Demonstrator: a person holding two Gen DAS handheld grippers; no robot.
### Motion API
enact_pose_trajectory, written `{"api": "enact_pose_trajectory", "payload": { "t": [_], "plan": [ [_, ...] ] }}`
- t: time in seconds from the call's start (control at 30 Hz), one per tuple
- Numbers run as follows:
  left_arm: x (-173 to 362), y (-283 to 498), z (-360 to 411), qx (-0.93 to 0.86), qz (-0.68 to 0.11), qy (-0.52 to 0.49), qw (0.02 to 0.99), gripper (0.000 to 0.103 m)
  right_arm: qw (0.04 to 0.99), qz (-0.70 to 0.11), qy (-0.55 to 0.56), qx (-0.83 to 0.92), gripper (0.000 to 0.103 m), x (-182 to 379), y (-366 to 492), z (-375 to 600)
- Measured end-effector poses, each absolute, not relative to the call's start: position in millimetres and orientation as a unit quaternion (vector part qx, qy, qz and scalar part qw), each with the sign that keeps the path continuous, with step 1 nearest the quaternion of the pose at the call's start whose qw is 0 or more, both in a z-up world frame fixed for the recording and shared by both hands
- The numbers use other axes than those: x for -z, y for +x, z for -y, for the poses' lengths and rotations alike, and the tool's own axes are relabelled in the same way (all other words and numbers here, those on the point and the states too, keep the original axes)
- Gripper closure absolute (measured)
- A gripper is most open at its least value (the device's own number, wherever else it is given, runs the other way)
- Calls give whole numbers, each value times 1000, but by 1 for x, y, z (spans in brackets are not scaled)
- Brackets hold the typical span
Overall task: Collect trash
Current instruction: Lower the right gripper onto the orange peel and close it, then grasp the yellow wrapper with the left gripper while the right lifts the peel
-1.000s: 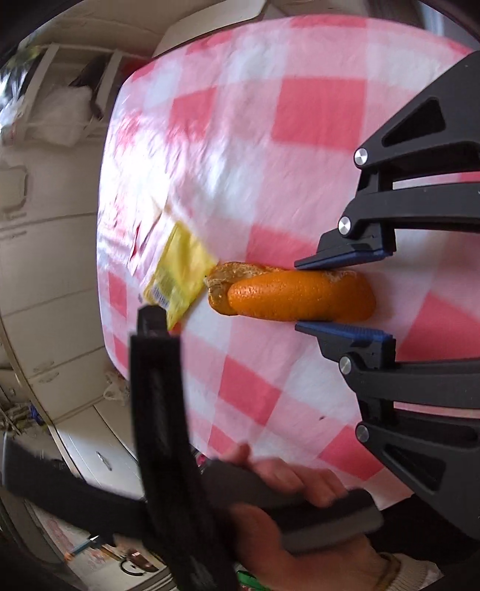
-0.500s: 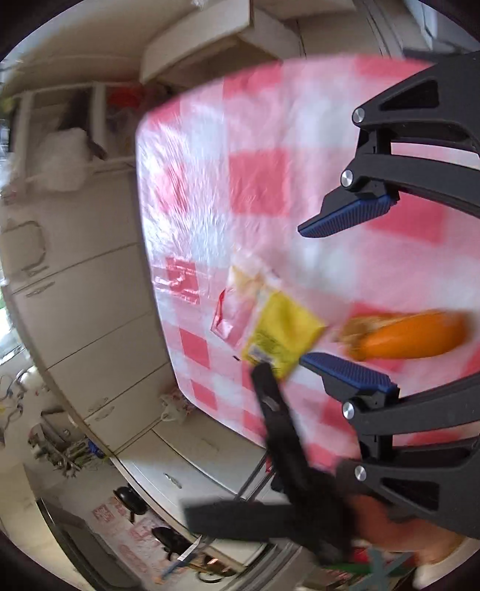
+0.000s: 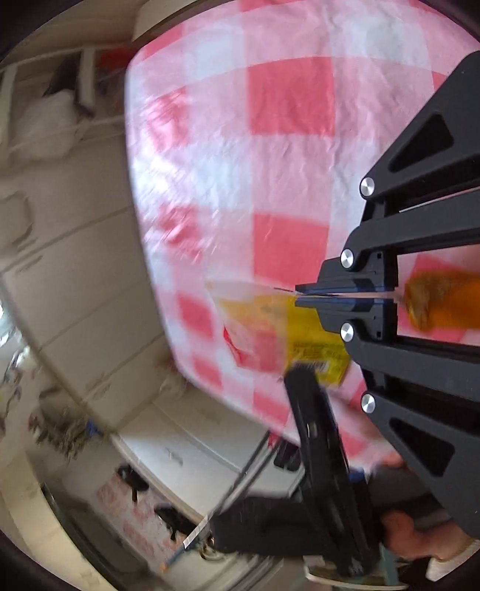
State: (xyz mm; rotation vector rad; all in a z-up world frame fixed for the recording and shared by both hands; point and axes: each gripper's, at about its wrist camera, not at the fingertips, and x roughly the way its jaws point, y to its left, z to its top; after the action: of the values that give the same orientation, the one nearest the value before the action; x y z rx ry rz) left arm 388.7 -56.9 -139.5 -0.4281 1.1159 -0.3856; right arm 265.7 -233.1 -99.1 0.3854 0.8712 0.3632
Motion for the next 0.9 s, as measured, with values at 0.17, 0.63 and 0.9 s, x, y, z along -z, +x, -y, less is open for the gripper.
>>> {"api": "enact_pose_trajectory", "payload": {
  "t": [0.17,0.63,0.9],
  "plan": [
    [141,385,43,195,-530,-255,785,6,889,-372,107,-245,101,74,241,202],
    [138,330,-10,247,-561,-263,745,7,847,-277,-305,-336,101,97,122,57],
    [139,296,-20,238,-567,-193,765,7,837,-262,-353,-324,101,108,97,40]
  ]
}}
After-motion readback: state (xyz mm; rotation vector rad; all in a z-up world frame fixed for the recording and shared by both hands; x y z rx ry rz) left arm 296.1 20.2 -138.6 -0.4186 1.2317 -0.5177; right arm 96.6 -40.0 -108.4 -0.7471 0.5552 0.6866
